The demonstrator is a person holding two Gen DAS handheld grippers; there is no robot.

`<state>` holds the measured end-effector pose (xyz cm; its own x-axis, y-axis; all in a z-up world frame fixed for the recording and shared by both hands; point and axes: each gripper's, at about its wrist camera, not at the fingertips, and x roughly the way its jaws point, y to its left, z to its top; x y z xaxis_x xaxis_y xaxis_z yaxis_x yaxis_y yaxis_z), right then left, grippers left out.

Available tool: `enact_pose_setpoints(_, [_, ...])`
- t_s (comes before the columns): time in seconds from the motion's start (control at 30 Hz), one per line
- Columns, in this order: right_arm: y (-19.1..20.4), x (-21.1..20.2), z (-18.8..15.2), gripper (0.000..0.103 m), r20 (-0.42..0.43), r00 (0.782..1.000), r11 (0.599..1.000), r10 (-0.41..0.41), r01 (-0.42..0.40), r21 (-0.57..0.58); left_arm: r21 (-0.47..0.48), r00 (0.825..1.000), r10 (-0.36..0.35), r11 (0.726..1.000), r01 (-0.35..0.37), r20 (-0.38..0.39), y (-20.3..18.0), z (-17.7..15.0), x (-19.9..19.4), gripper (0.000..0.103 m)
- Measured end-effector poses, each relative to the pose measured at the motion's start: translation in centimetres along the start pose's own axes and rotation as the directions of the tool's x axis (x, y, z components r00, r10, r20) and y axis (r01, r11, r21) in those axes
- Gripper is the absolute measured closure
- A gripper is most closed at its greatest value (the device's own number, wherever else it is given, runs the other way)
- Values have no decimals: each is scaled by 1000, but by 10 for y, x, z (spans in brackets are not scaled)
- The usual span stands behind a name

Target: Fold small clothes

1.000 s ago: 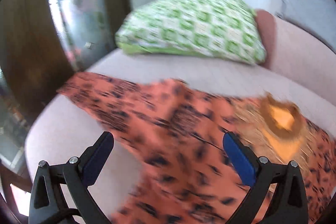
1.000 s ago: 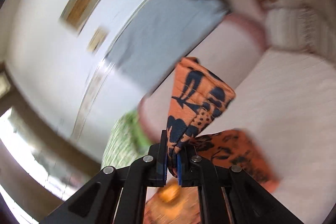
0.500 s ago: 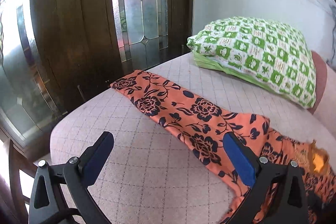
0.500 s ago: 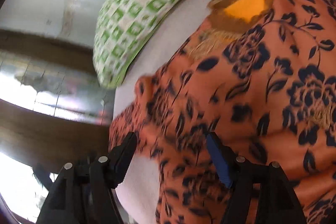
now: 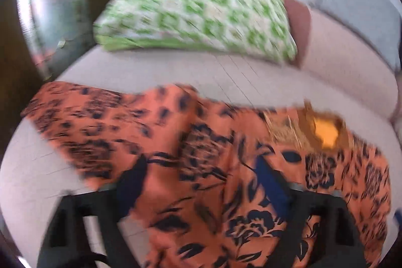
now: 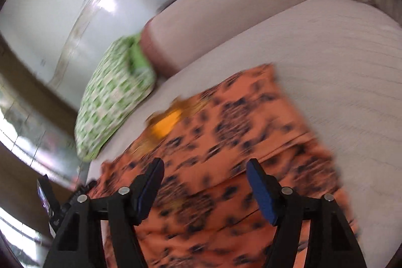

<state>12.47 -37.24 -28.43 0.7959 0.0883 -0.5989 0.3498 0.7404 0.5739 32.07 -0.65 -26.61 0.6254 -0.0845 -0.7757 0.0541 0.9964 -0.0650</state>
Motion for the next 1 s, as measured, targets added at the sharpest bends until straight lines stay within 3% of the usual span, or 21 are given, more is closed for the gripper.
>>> enact_pose_setpoints(0.03, [-9, -1, 6, 56, 14, 1000, 1000, -8, 7, 16, 25, 1000, -20, 999, 20, -21, -6, 0, 10, 45])
enact_pose_setpoints(0.07, [-19, 1, 12, 62, 20, 1000, 999, -12, 11, 42, 40, 998, -39, 998, 41, -43, -11, 1, 20, 53])
enact_pose_setpoints(0.1, [-29, 6, 19, 66, 22, 1000, 996, -16, 15, 83, 47, 997, -50, 997, 53, -57, -14, 1, 26, 67])
enact_pose_setpoints(0.17, [-41, 12, 33, 66, 32, 999, 992, -6, 2, 130, 58, 992, -89, 994, 95, -88, -20, 1, 37, 79])
enact_pose_setpoints(0.3, [-41, 38, 58, 66, 42, 998, 987, 44, -50, 151, 95, 994, -86, 991, 92, -65, -29, 2, 38, 91])
enact_pose_setpoints(0.37, [-49, 55, 65, 66, -17, 997, 981, 79, -75, 181, 86, 993, -101, 991, 106, -62, -27, 3, 38, 94])
enact_pose_setpoints(0.4, [-53, 75, 65, 66, -103, 991, 978, 89, -68, 198, 79, 992, -107, 991, 112, -64, -25, 6, 37, 98])
enact_pose_setpoints(0.47, [-63, 110, 56, 69, -276, 957, 965, 87, -13, 260, 49, 988, -146, 988, 148, -56, -20, 7, 32, 100])
enact_pose_setpoints(0.53, [-58, 105, 59, 68, -258, 958, 958, 123, -47, 282, 48, 992, -122, 991, 123, -22, -18, 10, 22, 100])
enact_pose_setpoints(0.6, [-52, 99, 60, 68, -254, 938, 934, 237, -149, 324, 54, 997, -80, 995, 79, 3, -17, 12, 16, 100])
enact_pose_setpoints(0.63, [-49, 93, 60, 68, -219, 938, 925, 269, -188, 330, 46, 998, -64, 997, 64, 8, -17, 14, 16, 100])
enact_pose_setpoints(0.67, [-42, 88, 60, 68, -197, 947, 938, 255, -193, 289, 30, 1000, -28, 999, 28, 11, -13, 16, 14, 100])
enact_pose_setpoints(0.73, [-29, 95, 56, 67, -241, 963, 983, 125, -88, 159, -5, 999, 26, 1000, -26, 24, 0, 21, 6, 99])
enact_pose_setpoints(0.77, [-23, 110, 49, 66, -318, 947, 996, 40, -12, 88, -45, 998, 59, 997, -58, 32, 12, 23, -1, 86])
enact_pose_setpoints(0.8, [-20, 118, 44, 66, -350, 937, 999, 16, 3, 52, -80, 996, 81, 994, -78, 29, 25, 25, -7, 61])
enact_pose_setpoints(0.83, [-18, 111, 44, 65, -300, 954, 998, 18, 2, 67, -125, 994, 102, 987, -97, 35, 42, 27, -16, 49])
enact_pose_setpoints(0.87, [-15, 105, 44, 65, -289, 957, 996, 41, -14, 93, -183, 989, 139, 975, -127, 59, 63, 26, -29, 32])
enact_pose_setpoints(0.9, [-10, 100, 45, 62, -285, 953, 991, 101, -73, 109, -233, 979, 187, 959, -164, 80, 82, 23, -41, 23])
enact_pose_setpoints(0.93, [-3, 95, 44, 46, -272, 951, 987, 148, -125, 98, -280, 965, 244, 937, -208, 97, 104, 21, -53, 20])
enact_pose_setpoints(1.0, [11, 85, 39, 35, -219, 967, 991, 131, -125, 40, -366, 947, 316, 889, -275, 56, 154, 20, -65, 15])
